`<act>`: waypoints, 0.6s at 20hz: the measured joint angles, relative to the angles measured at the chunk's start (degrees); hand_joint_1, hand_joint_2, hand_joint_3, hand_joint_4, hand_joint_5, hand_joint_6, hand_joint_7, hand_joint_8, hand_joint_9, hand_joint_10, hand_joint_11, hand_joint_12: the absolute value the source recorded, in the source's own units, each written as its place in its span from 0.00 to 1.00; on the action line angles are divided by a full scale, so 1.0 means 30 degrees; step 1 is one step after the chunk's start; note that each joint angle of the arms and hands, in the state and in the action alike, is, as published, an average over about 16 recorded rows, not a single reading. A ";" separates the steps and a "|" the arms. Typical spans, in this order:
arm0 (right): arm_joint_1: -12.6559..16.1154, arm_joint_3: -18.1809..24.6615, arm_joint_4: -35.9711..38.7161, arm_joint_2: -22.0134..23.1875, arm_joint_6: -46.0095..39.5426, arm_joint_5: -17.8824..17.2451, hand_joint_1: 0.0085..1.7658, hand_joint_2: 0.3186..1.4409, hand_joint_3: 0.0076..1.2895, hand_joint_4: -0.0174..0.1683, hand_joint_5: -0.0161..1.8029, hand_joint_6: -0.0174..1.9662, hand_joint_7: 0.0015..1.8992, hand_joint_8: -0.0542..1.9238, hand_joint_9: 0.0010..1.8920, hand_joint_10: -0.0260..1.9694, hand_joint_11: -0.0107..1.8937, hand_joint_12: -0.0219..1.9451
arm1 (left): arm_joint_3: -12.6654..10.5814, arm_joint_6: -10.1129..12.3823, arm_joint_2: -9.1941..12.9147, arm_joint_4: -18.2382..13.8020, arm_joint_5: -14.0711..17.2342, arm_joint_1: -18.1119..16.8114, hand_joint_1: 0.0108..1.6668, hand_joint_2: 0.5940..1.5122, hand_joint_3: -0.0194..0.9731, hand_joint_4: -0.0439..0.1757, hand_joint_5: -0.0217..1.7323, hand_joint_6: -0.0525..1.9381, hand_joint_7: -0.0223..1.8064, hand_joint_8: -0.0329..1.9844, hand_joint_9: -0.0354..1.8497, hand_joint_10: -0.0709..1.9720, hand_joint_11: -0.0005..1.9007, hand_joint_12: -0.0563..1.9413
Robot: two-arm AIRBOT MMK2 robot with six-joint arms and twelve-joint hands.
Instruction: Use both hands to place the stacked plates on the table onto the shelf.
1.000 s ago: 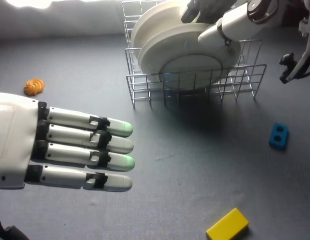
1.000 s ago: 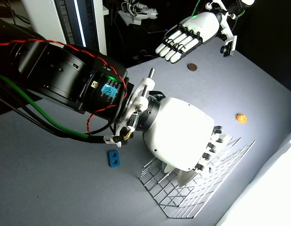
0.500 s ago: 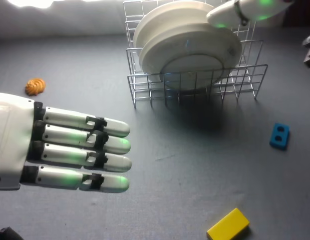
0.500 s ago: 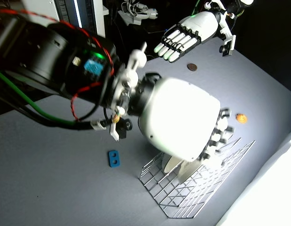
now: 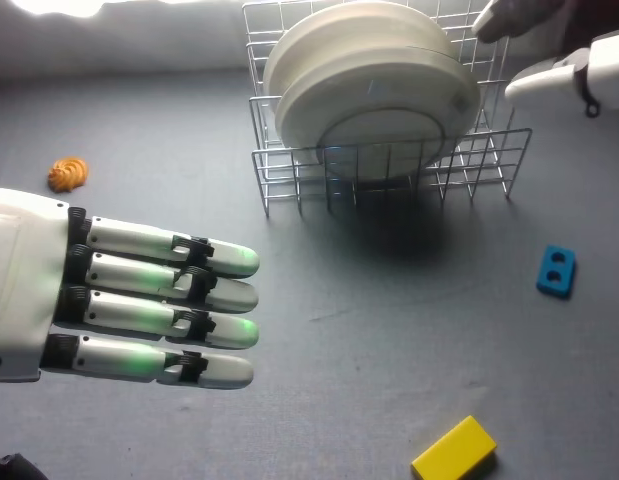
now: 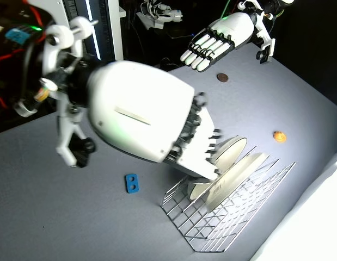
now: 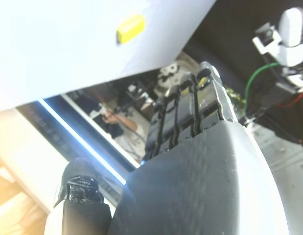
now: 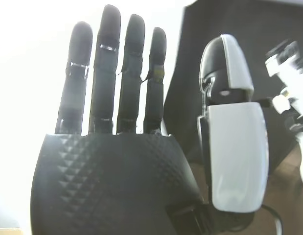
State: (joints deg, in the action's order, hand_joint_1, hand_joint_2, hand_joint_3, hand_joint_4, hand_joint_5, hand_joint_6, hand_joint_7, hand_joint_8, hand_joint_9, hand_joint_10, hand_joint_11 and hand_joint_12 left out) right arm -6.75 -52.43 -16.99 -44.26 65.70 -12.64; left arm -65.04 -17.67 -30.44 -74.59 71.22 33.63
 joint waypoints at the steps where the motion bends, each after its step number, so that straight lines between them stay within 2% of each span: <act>1: -0.0238 0.0293 0.0140 0.0380 0.0137 -0.0220 0.42 0.67 0.01 0.08 0.47 0.06 0.50 0.04 0.47 0.11 0.23 0.66 | 0.0000 -0.0016 0.0000 -0.0004 -0.0003 0.0000 0.01 0.63 0.04 0.19 0.12 0.03 0.13 0.02 0.12 0.04 0.01 0.17; 4: -0.1030 0.1016 0.0395 0.1318 0.0447 -0.0852 0.35 0.68 0.01 0.09 0.49 0.14 0.52 0.14 0.49 0.23 0.28 0.71 | -0.0007 -0.0044 -0.0001 -0.0029 -0.0006 -0.0015 0.01 0.65 0.04 0.19 0.18 0.09 0.20 0.10 0.17 0.16 0.04 0.33; 6: -0.1553 0.1364 0.0440 0.1765 0.0574 -0.1158 0.31 0.69 0.01 0.09 0.51 0.25 0.54 0.24 0.52 0.33 0.35 0.75 | -0.0014 -0.0043 -0.0002 -0.0025 0.0002 -0.0033 0.01 0.68 0.04 0.19 0.24 0.19 0.26 0.21 0.22 0.27 0.09 0.45; 10: -0.2442 0.1981 0.0436 0.2438 0.0629 -0.1432 0.23 0.71 0.01 0.09 0.59 0.47 0.62 0.48 0.61 0.55 0.52 0.82 | -0.0030 -0.0042 -0.0006 -0.0011 0.0014 -0.0068 0.03 0.72 0.03 0.20 0.44 0.43 0.47 0.44 0.43 0.51 0.29 0.69; 12: -0.2834 0.2338 0.0435 0.2697 0.0637 -0.1436 0.22 0.74 0.01 0.15 0.64 0.59 0.66 0.60 0.67 0.66 0.62 0.86 | -0.0038 -0.0041 -0.0008 -0.0002 0.0022 -0.0087 0.07 0.74 0.03 0.26 0.54 0.55 0.58 0.56 0.53 0.62 0.41 0.80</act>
State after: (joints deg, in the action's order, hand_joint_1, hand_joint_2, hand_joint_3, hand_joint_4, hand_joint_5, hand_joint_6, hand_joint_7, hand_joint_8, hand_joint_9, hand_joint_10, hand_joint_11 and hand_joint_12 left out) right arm -15.25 -45.42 -15.68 -36.17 67.61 -16.95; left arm -65.16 -17.79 -30.46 -74.60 71.28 33.37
